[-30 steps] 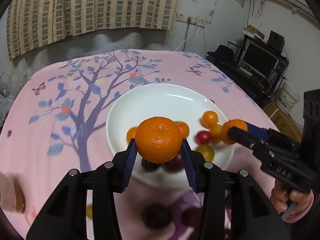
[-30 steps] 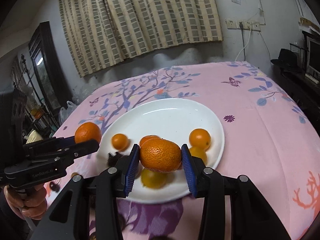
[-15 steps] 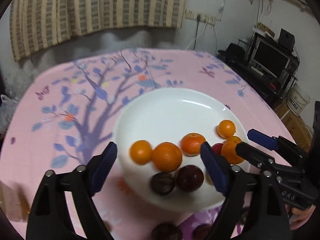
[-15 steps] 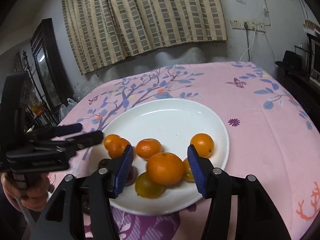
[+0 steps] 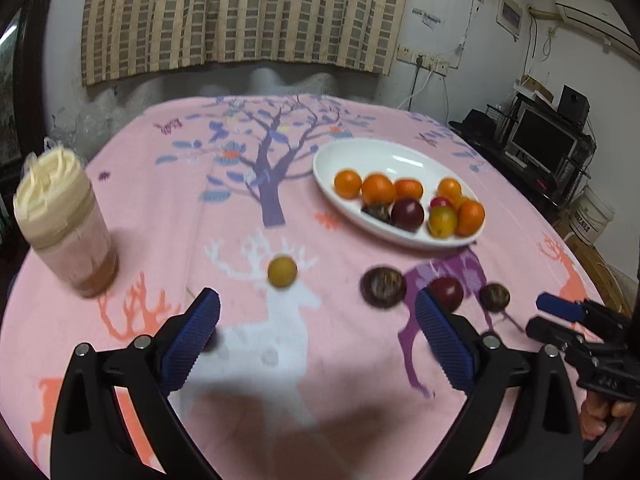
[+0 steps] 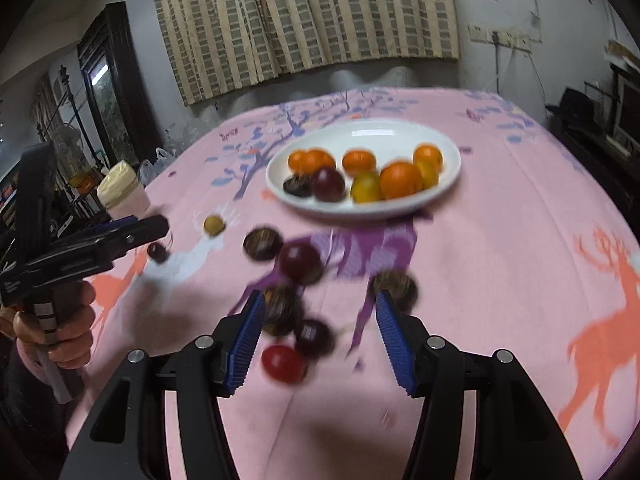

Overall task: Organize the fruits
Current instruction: 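Carry both mandarins over the white plate and open both tools to release them, then grasp a red tomato with the right tool while the left tool grasps a dark brown fruit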

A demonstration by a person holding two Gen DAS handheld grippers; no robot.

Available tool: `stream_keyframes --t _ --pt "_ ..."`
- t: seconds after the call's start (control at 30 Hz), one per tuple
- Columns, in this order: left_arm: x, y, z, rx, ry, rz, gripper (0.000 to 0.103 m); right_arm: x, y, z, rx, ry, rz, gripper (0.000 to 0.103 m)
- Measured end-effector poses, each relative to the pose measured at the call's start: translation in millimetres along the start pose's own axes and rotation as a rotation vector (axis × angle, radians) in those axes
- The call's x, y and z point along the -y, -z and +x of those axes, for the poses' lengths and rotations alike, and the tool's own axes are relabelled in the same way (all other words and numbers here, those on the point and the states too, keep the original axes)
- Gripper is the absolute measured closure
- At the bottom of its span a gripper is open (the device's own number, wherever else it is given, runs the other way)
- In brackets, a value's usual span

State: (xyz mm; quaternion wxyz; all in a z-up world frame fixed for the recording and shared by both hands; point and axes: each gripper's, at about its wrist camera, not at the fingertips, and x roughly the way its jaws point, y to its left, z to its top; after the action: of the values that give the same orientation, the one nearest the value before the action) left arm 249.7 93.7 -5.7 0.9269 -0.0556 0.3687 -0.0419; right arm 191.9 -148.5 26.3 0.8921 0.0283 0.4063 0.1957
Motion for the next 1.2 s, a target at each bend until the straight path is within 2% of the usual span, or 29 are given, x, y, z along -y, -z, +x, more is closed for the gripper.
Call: stream_keyframes --t 0.1,0.17,0.4,0.5,0.57,0.67,0.73,0.83,0.97,1.03,1.07,1.2 --pt "-4.3 9.7 1.4 -0.041 0.012 -0.028 0.007 -12.4 20.7 5.0 -0.066 -0.002 0.013 0.045" --pt "-4.2 11.9 -4.2 -0.027 0.037 -0.033 0.007 -18.4 28.3 9.6 -0.092 0.009 0.015 0.050" --pt "1.0 19.2 -18.3 0.002 0.045 -0.006 0.007 -26.2 31.0 25.1 -0.141 -0.006 0.055 0.056" --pt "0.3 20.7 -22.2 0.015 0.040 -0.004 0.007 -25.8 29.6 30.2 -0.153 -0.010 0.071 0.062" --pt "0.0 20.3 -22.7 0.015 0.043 -0.005 0.007 -22.5 29.3 30.7 -0.153 -0.005 0.089 0.073" --pt "1.5 20.5 -21.8 0.010 0.046 0.000 0.007 -14.3 30.4 30.3 -0.151 -0.033 0.125 0.074" --pt "4.5 21.5 -20.5 0.008 0.042 0.014 0.007 -10.2 31.6 26.3 -0.140 -0.041 0.139 0.074" --pt "10.2 24.4 -17.6 0.003 0.050 0.039 0.007 -2.6 32.5 10.3 -0.070 -0.068 0.149 0.074" --pt "27.5 30.8 -9.3 -0.038 0.131 0.105 0.007 13.7 33.0 -12.6 0.034 -0.082 0.175 0.074" --pt "44.3 35.4 -2.4 -0.068 0.181 0.168 0.013 21.9 33.6 -17.6 0.058 -0.097 0.195 0.074" --pt "50.5 37.1 1.1 -0.080 0.192 0.190 0.023 25.2 33.9 -19.4 0.067 -0.104 0.208 0.074" --pt "74.3 41.3 20.8 -0.132 0.202 0.261 0.037 31.3 34.0 -22.1 0.081 -0.124 0.225 0.074"
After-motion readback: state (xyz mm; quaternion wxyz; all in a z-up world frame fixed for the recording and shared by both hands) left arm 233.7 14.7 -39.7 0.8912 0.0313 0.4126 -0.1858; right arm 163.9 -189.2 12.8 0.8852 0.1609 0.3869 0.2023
